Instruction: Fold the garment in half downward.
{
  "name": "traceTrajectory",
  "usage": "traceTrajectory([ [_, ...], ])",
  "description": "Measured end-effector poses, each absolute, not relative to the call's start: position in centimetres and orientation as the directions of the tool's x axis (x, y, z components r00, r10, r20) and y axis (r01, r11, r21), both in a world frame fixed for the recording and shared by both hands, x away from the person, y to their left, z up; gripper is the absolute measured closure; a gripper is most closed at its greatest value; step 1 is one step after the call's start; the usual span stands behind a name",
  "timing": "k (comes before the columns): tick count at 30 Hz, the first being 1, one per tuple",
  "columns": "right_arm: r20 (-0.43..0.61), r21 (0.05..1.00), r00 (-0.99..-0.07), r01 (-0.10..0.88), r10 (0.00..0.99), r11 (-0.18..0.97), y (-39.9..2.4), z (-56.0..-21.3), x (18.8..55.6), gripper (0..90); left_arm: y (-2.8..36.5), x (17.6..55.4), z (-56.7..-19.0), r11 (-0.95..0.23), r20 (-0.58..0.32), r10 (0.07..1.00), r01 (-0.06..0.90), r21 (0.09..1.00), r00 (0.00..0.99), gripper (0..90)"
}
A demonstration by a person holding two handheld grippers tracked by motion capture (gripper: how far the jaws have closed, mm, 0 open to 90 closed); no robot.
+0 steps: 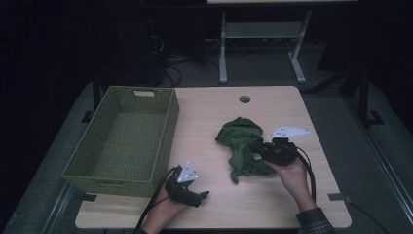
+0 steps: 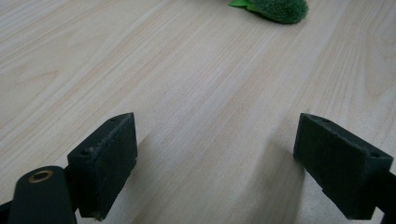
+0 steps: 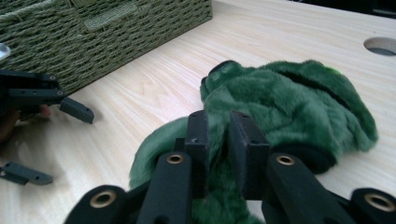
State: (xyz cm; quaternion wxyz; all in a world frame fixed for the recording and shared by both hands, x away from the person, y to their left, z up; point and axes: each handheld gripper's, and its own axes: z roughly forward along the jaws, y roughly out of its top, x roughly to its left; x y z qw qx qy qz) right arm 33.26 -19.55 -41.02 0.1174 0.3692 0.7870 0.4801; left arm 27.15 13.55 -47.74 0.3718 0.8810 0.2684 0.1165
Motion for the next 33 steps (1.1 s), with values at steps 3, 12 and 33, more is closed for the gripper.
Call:
traceTrajectory([
  [3, 0.172, 0.837, -0.717, 0.468, 0.676, 0.283, -18.6, -41.7, 34.2, 79.2, 13.6, 27.2, -47.7, -0.58, 0.005, 0.559, 0.387, 0.717, 0.829, 12.8],
  [12, 0.165, 0.725, -0.72, 0.552, 0.674, 0.411, -17.5, -44.9, 33.7, 79.1, 13.5, 27.1, -47.7, -0.578, 0.0, 0.56, 0.39, 0.717, 0.828, 12.8],
  [33, 0.121, 0.756, -0.698, 0.526, 0.705, 0.39, -20.1, -43.6, 32.3, 72.3, 13.5, 27.2, -47.7, -0.579, 0.003, 0.56, 0.388, 0.717, 0.829, 12.7],
])
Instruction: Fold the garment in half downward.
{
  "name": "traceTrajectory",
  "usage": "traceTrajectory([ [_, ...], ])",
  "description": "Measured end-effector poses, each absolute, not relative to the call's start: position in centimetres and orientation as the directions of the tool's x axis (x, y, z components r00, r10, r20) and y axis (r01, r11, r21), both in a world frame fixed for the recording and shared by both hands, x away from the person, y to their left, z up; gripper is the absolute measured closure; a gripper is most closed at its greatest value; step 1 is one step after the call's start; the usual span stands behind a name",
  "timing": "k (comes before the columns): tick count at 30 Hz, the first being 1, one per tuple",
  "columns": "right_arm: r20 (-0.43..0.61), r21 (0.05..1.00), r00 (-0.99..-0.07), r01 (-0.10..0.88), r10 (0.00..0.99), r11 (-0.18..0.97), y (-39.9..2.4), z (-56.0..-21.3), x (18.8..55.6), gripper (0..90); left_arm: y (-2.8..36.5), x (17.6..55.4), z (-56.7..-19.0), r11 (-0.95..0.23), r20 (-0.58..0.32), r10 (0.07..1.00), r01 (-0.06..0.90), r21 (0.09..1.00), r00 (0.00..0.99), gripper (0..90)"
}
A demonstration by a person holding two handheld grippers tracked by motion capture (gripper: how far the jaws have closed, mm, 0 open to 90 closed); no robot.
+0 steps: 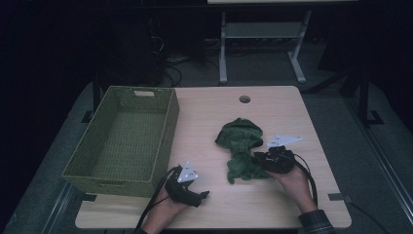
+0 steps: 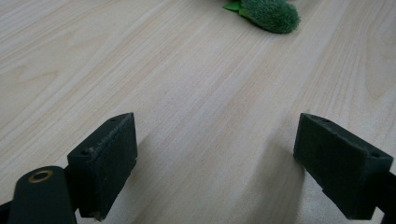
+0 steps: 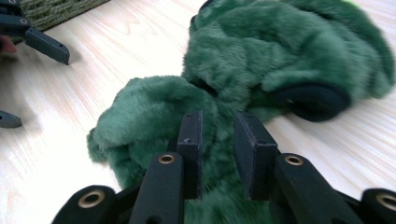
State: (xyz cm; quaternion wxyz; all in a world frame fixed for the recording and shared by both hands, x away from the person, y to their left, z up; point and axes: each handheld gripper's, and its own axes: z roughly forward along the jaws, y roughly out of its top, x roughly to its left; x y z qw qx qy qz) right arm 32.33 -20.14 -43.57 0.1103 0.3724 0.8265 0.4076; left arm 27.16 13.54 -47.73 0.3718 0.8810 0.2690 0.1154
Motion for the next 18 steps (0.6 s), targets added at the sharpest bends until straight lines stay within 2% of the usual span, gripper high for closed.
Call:
traceTrajectory([
  [13, 0.128, 0.763, -0.647, 0.549, 0.752, 0.342, -25.3, -43.9, 30.2, 70.1, 13.7, 27.3, -47.7, -0.572, -0.002, 0.567, 0.395, 0.719, 0.824, 14.0],
  [18, 0.139, 0.747, -0.618, 0.578, 0.774, 0.328, -27.7, -44.7, 28.8, 66.4, 13.8, 27.5, -47.7, -0.575, -0.004, 0.557, 0.39, 0.72, 0.83, 14.9],
])
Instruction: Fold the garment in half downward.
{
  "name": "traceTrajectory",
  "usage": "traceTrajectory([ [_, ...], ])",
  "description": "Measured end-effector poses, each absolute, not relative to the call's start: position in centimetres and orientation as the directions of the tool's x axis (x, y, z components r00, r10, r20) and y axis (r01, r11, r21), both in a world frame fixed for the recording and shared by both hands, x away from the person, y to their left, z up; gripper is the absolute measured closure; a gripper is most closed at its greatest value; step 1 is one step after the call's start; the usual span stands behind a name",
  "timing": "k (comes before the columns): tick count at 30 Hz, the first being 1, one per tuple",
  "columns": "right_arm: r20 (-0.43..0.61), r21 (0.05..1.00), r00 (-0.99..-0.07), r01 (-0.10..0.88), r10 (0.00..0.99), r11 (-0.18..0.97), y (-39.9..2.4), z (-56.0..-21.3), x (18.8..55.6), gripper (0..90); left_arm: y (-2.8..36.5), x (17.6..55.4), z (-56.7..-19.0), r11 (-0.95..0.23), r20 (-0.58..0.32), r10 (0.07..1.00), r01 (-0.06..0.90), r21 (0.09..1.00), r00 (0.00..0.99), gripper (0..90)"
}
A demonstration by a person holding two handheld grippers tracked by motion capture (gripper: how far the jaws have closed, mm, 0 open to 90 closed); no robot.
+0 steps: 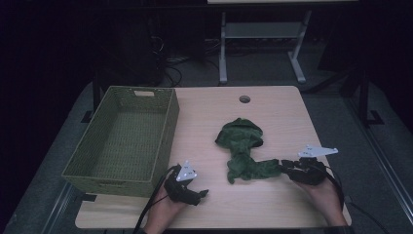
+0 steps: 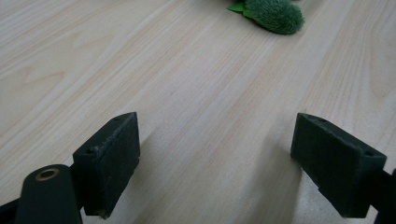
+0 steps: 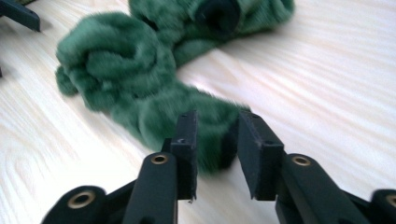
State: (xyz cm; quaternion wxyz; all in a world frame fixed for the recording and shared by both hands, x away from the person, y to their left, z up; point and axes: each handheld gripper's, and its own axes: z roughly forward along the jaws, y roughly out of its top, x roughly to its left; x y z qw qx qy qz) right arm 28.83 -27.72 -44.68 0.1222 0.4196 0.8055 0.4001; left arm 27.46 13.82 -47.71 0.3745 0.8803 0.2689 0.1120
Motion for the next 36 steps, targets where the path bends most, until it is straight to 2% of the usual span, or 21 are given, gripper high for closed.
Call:
traceTrajectory([
  [10, 0.197, 0.712, -0.64, 0.614, 0.742, 0.341, -28.7, -46.6, 28.6, 53.9, 13.8, 27.5, -47.7, -0.579, 0.001, 0.555, 0.385, 0.719, 0.832, 14.9],
  [15, 0.225, 0.7, -0.65, 0.626, 0.726, 0.344, -28.4, -47.2, 29.2, 53.3, 13.8, 27.5, -47.7, -0.579, 0.002, 0.554, 0.384, 0.719, 0.832, 14.8],
  [16, 0.22, 0.701, -0.662, 0.618, 0.716, 0.357, -28.4, -47.4, 29.5, 60.4, 13.8, 27.5, -47.7, -0.579, 0.002, 0.554, 0.384, 0.719, 0.832, 14.9],
  [17, 0.22, 0.701, -0.662, 0.618, 0.716, 0.357, -28.4, -47.4, 29.5, 60.4, 13.8, 27.5, -47.7, -0.579, 0.002, 0.554, 0.384, 0.719, 0.832, 14.9],
  [18, 0.21, 0.707, -0.674, 0.605, 0.708, 0.365, -28.3, -47.5, 29.7, 73.2, 13.8, 27.5, -47.7, -0.579, 0.001, 0.555, 0.385, 0.719, 0.832, 14.9],
  [19, 0.21, 0.707, -0.674, 0.605, 0.708, 0.365, -28.3, -47.5, 29.7, 73.2, 13.8, 27.5, -47.7, -0.579, 0.001, 0.555, 0.385, 0.719, 0.832, 14.9],
  [20, 0.199, 0.71, -0.678, 0.598, 0.708, 0.373, -28.3, -47.6, 29.9, 80.1, 13.8, 27.5, -47.7, -0.578, 0.001, 0.555, 0.385, 0.719, 0.832, 14.9],
  [24, 0.181, 0.72, -0.684, 0.582, 0.707, 0.378, -28.4, -47.3, 29.7, 83.2, 13.8, 27.5, -47.7, -0.575, -0.004, 0.557, 0.389, 0.719, 0.831, 14.9],
  [36, 0.126, 0.786, -0.749, 0.476, 0.651, 0.395, -27.2, -44.5, 29.1, 83.2, 13.8, 27.5, -47.7, -0.576, -0.003, 0.556, 0.388, 0.719, 0.831, 14.9],
])
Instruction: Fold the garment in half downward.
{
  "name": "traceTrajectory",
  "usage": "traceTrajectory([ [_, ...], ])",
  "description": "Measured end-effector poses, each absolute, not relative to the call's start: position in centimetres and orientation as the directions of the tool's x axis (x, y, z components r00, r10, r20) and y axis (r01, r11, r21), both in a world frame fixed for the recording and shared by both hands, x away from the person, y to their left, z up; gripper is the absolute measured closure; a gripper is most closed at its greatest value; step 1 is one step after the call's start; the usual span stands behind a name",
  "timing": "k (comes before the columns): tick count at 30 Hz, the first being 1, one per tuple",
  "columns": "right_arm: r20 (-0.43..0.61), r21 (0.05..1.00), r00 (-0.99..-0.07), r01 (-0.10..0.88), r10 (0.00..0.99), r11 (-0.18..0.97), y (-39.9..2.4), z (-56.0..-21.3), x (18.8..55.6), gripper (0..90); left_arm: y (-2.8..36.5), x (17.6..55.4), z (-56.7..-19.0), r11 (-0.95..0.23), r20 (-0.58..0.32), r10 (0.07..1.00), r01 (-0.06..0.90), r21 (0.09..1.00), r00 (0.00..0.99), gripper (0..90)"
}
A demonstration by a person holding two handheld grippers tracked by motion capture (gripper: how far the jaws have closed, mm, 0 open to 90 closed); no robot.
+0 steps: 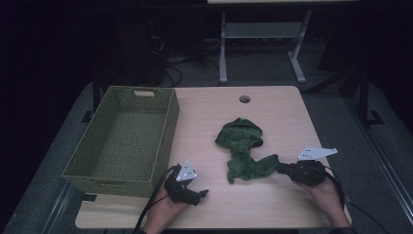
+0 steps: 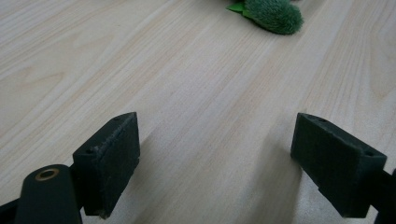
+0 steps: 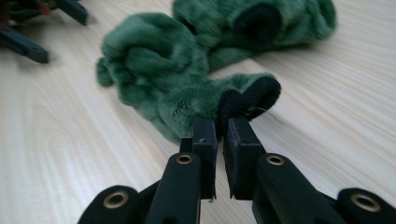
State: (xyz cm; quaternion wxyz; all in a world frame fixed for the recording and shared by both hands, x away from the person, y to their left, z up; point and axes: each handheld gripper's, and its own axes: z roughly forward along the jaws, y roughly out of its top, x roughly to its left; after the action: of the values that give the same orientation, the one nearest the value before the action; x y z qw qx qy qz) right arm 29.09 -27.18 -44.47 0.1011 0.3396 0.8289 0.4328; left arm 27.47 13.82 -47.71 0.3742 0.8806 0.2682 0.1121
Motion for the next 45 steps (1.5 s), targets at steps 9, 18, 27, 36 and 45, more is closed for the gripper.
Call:
traceTrajectory([
  [9, 0.109, 0.826, -0.789, 0.41, 0.604, 0.386, -25.6, -42.6, 29.6, 83.1, 13.8, 27.5, -47.7, -0.575, -0.004, 0.556, 0.389, 0.72, 0.831, 14.8],
  [18, 0.082, 0.844, -0.829, 0.353, 0.553, 0.404, -23.4, -41.4, 30.1, 82.6, 13.8, 27.5, -47.7, -0.572, -0.006, 0.558, 0.389, 0.722, 0.83, 14.7],
  [27, 0.077, 0.848, -0.865, 0.318, 0.496, 0.423, -20.9, -41.1, 31.1, 82.1, 13.8, 27.5, -47.7, -0.572, -0.002, 0.557, 0.386, 0.724, 0.83, 14.8],
  [36, 0.09, 0.855, -0.877, 0.311, 0.471, 0.415, -19.0, -41.1, 32.0, 72.6, 13.8, 27.5, -47.7, -0.575, -0.001, 0.555, 0.385, 0.722, 0.832, 14.7],
  [45, 0.148, 0.863, -0.831, 0.373, 0.536, 0.34, -19.2, -41.2, 33.6, 84.7, 13.8, 27.5, -47.7, -0.579, 0.002, 0.552, 0.382, 0.72, 0.834, 14.7],
])
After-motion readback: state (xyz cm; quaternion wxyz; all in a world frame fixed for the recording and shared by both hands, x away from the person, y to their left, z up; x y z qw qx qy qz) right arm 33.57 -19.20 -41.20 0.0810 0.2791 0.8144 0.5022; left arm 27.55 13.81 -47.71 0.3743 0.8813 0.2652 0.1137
